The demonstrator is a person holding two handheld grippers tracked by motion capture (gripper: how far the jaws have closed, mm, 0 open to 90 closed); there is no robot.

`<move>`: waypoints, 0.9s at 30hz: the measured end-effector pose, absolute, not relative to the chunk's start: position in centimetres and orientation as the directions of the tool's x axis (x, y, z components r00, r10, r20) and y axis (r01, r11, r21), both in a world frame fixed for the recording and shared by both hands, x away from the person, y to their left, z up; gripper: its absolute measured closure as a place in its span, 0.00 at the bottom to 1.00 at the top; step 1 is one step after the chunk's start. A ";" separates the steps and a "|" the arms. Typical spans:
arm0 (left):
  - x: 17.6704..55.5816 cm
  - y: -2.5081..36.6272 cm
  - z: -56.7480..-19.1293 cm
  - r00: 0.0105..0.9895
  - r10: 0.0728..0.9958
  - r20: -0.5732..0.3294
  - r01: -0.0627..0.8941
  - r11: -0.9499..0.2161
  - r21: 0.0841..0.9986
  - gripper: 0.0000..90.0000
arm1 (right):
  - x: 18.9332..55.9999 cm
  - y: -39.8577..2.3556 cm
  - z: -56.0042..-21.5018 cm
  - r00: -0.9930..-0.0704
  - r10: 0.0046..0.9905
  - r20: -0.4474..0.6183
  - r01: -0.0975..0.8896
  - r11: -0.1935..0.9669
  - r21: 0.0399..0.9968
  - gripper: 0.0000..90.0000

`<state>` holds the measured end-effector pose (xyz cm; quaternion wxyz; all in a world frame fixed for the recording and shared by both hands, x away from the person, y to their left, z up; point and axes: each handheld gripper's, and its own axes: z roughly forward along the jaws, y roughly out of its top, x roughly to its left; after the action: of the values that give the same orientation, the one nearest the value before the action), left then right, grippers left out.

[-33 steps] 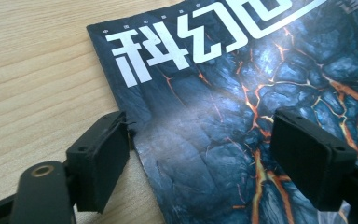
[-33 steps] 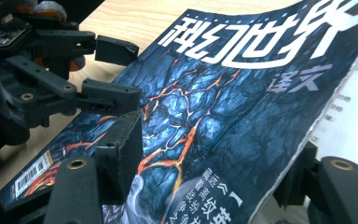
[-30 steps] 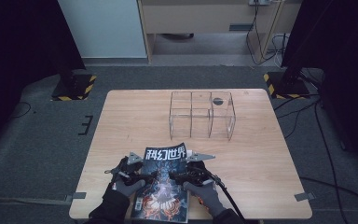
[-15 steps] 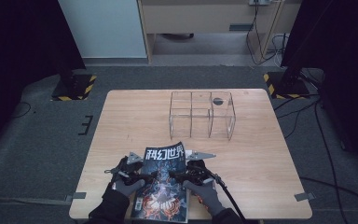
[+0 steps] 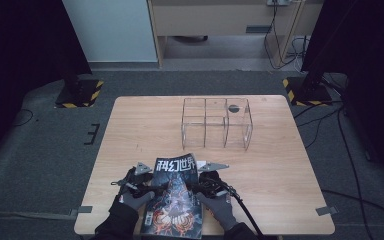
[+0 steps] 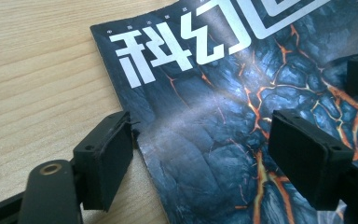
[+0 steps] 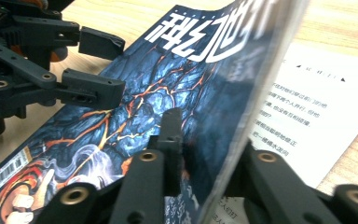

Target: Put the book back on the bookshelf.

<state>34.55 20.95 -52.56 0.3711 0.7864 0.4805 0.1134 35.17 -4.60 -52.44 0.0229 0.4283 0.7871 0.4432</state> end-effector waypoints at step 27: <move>34.0 23.0 -50.2 0.513 0.805 -0.298 0.613 -0.101 0.784 0.23 | 33.6 -6.2 -47.5 -0.721 0.594 0.358 0.517 0.116 0.848 0.97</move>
<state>34.03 23.05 -50.17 0.4656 0.7346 0.4826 0.1032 33.55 -6.22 -47.52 0.0348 0.3722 0.7463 0.5508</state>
